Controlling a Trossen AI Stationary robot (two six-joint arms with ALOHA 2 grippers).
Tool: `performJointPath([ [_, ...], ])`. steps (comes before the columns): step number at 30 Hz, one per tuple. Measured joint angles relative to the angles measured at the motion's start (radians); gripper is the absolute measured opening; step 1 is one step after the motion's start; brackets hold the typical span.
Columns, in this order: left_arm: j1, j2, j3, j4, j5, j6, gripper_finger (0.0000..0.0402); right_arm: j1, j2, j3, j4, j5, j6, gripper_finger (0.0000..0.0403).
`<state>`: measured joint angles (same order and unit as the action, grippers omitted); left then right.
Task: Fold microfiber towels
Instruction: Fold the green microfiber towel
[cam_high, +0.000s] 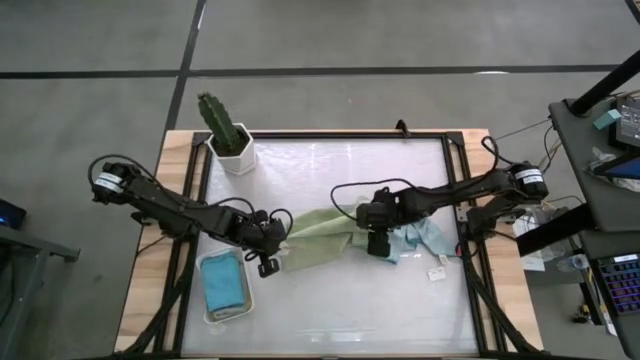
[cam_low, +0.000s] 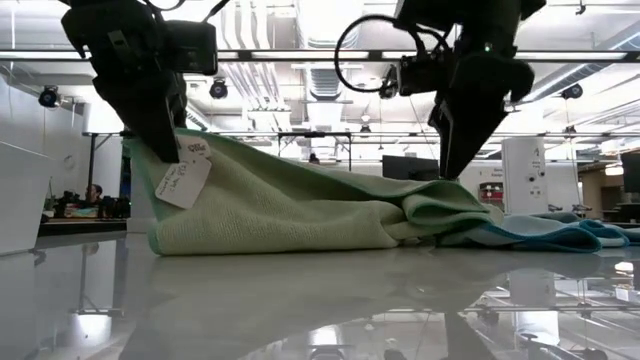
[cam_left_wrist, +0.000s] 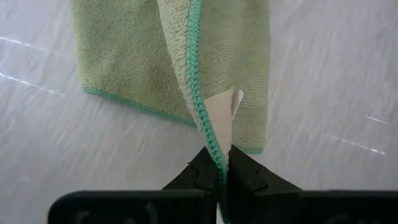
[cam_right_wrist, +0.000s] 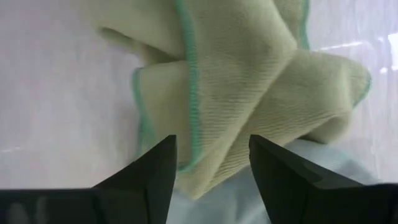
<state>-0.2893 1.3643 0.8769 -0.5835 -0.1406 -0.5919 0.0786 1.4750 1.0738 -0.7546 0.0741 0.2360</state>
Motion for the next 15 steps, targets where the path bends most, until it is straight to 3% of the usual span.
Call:
performJointPath([
  [11, 0.000, 0.000, 0.001, 0.003, -0.015, -0.001, 0.0000, -0.001, 0.000, -0.165, 0.263, 0.007, -0.009, 0.0162],
  [15, 0.000, 0.000, 0.001, 0.003, -0.015, -0.001, 0.0000, 0.000, 0.000, -0.183, 0.281, 0.006, 0.000, 0.0114],
])
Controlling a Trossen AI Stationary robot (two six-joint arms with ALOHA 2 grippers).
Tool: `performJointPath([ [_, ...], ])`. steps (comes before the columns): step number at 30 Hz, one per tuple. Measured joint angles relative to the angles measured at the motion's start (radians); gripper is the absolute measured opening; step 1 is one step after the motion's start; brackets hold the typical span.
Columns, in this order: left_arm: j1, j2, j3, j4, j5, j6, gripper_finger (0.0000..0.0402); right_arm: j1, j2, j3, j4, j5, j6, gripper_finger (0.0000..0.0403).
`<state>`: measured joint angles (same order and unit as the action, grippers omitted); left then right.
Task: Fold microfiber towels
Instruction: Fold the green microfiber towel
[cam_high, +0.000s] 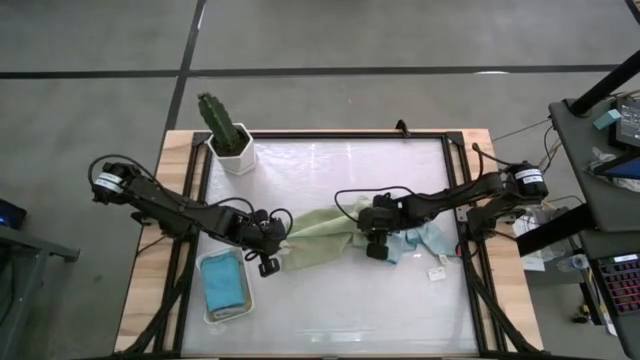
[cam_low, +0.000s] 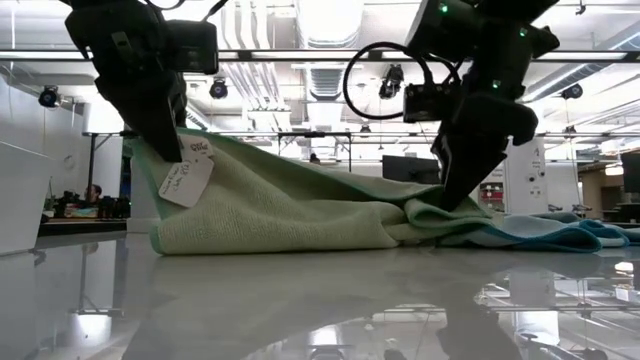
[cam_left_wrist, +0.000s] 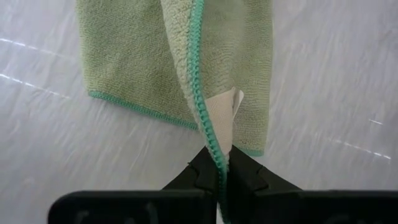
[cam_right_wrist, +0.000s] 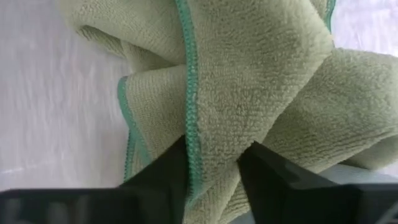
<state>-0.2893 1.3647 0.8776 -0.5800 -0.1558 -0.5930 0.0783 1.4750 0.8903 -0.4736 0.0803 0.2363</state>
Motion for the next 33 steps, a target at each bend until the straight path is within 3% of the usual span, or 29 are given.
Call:
performJointPath([
  [5, 0.000, 0.000, 0.000, 0.017, 0.000, 0.008, 0.0000, 0.000, 0.000, 0.001, 0.005, 0.000, -0.031, 0.0020],
  [30, 0.000, 0.000, 0.007, 0.036, -0.007, 0.033, 0.0000, 0.000, -0.046, 0.059, -0.074, 0.002, -0.097, 0.0008],
  [33, 0.000, -0.008, 0.037, 0.034, -0.007, 0.059, 0.0000, 0.004, -0.070, 0.120, -0.164, 0.073, -0.104, 0.0008],
])
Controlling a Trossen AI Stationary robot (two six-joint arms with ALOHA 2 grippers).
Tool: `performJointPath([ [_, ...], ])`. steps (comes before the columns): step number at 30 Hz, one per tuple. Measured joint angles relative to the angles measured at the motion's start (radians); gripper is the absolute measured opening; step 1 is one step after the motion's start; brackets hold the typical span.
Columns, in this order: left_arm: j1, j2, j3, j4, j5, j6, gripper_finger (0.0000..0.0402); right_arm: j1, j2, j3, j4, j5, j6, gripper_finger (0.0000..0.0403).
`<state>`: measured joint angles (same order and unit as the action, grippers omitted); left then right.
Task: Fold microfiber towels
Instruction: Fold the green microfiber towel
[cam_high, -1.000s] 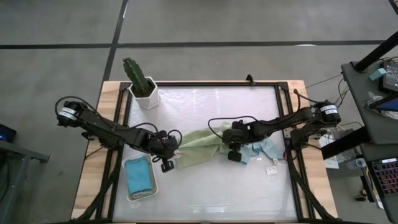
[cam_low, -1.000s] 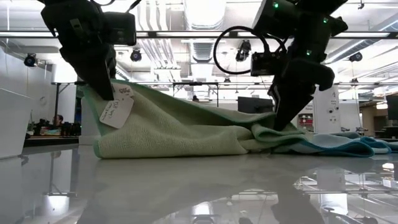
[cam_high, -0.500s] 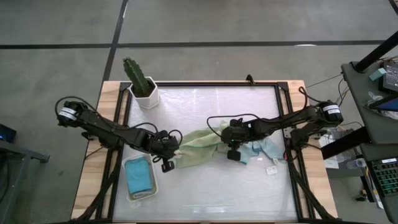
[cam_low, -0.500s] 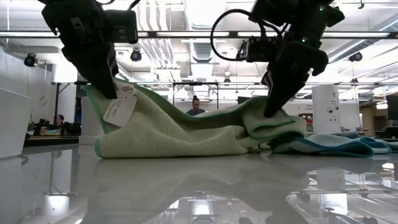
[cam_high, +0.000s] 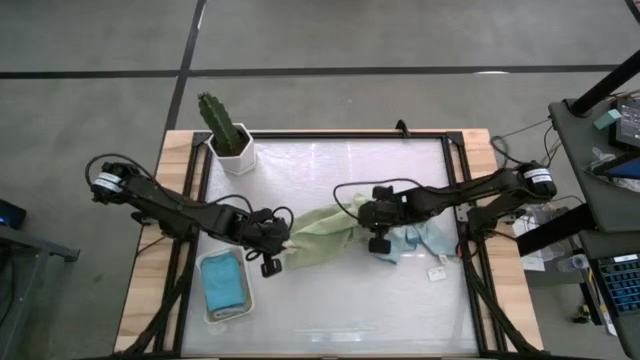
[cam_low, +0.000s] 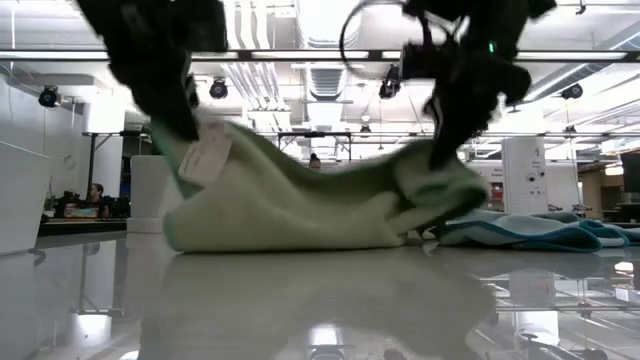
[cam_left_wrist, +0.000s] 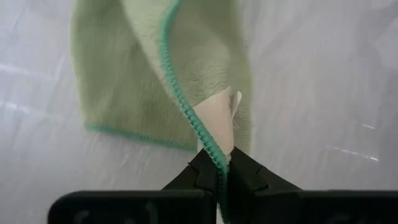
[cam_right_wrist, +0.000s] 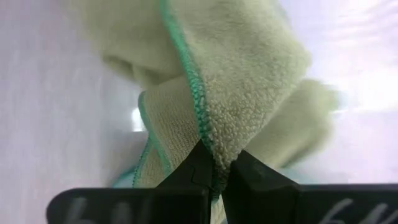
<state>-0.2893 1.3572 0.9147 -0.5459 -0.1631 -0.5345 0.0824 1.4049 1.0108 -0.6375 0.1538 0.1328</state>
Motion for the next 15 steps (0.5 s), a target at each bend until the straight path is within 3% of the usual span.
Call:
performJointPath([
  [3, 0.000, -0.015, 0.058, -0.045, 0.000, 0.047, 0.0000, 0.007, -0.031, 0.091, -0.124, 0.104, -0.045, 0.0008],
  [8, 0.002, -0.037, 0.199, -0.225, -0.012, 0.171, 0.0000, 0.007, -0.063, 0.269, -0.276, 0.145, -0.130, 0.0008],
  [15, 0.014, -0.083, 0.391, -0.534, -0.172, 0.210, 0.0000, -0.001, -0.078, 0.433, -0.375, 0.172, -0.278, 0.0008],
])
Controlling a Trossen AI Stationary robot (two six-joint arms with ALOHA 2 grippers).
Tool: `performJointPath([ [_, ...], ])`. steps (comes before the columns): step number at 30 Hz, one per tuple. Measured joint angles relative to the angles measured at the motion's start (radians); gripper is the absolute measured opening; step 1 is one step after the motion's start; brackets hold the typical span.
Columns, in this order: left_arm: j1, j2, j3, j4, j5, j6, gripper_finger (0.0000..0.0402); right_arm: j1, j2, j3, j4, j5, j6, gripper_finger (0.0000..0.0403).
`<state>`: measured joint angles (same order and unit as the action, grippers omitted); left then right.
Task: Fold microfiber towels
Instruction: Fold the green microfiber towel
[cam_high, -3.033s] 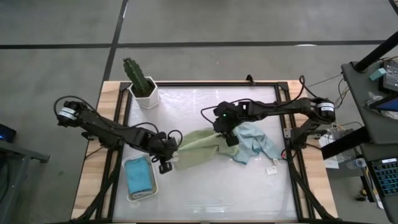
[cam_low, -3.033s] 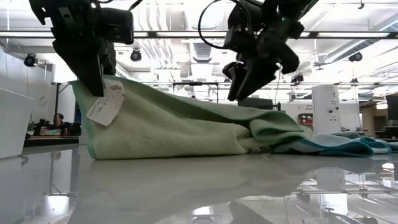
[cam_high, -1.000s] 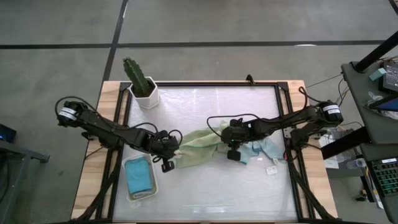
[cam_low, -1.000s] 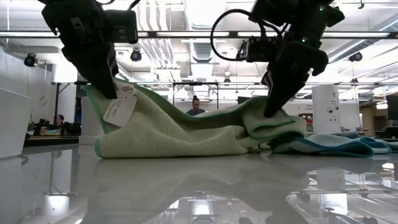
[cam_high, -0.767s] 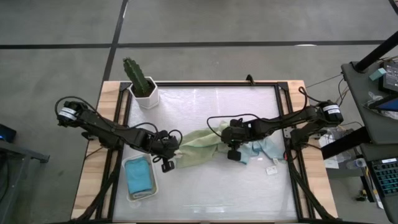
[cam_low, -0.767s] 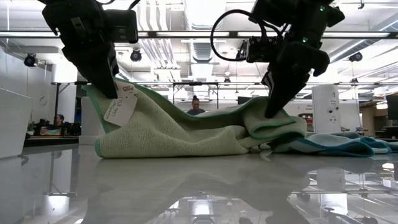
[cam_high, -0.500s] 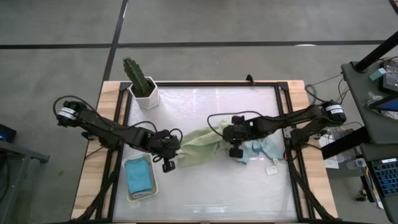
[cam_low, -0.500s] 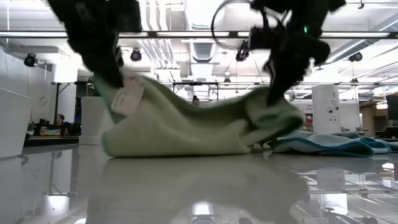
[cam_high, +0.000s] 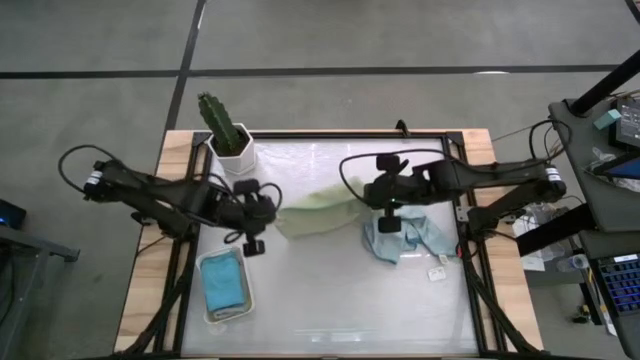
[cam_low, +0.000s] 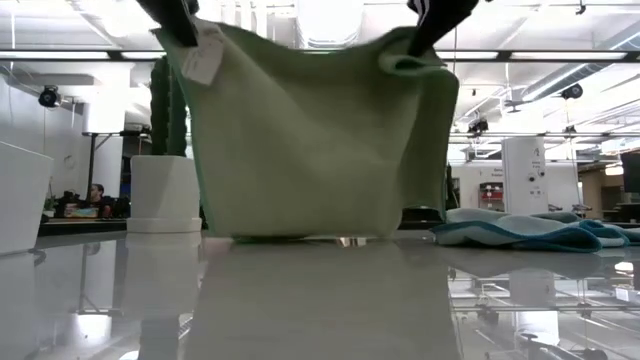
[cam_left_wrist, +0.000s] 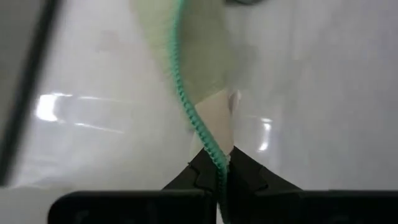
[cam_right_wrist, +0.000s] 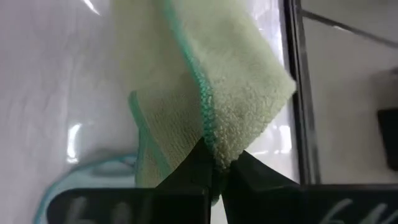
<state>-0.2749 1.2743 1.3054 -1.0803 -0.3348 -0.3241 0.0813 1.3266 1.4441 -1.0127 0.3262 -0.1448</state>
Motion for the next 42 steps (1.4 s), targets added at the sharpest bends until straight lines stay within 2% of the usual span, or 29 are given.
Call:
performJointPath([
  [5, 0.001, -0.053, 0.059, -0.110, -0.143, 0.014, 0.0000, -0.004, 0.000, 0.030, -0.048, -0.123, -0.092, 0.0008],
  [8, 0.006, -0.095, 0.059, -0.119, -0.207, 0.080, 0.0000, -0.022, 0.009, 0.029, -0.033, -0.078, -0.116, 0.0008],
  [11, 0.029, -0.127, 0.059, -0.118, -0.224, 0.103, 0.0000, -0.060, 0.027, 0.019, -0.026, -0.020, -0.148, 0.0008],
  [17, 0.084, -0.176, 0.030, -0.162, -0.232, 0.122, 0.0000, -0.157, 0.081, 0.013, -0.008, -0.020, -0.220, 0.0008],
  [21, 0.141, -0.191, 0.002, -0.177, -0.252, 0.173, 0.0000, -0.228, 0.118, 0.011, 0.084, -0.005, -0.289, 0.0008],
  [27, 0.199, -0.185, 0.003, -0.207, -0.358, 0.210, 0.0000, -0.310, 0.141, 0.011, 0.167, 0.047, -0.365, 0.0008],
  [31, 0.196, -0.182, -0.003, -0.213, -0.345, 0.208, 0.0000, -0.326, 0.142, 0.011, 0.128, 0.003, -0.328, 0.0008],
  [39, 0.173, -0.141, -0.058, -0.150, -0.196, 0.165, 0.0000, -0.313, 0.142, -0.034, 0.102, -0.164, -0.227, 0.0008],
  [42, 0.149, -0.110, -0.103, -0.145, -0.145, 0.131, 0.0000, -0.295, 0.142, -0.085, 0.104, -0.180, -0.190, 0.0008],
])
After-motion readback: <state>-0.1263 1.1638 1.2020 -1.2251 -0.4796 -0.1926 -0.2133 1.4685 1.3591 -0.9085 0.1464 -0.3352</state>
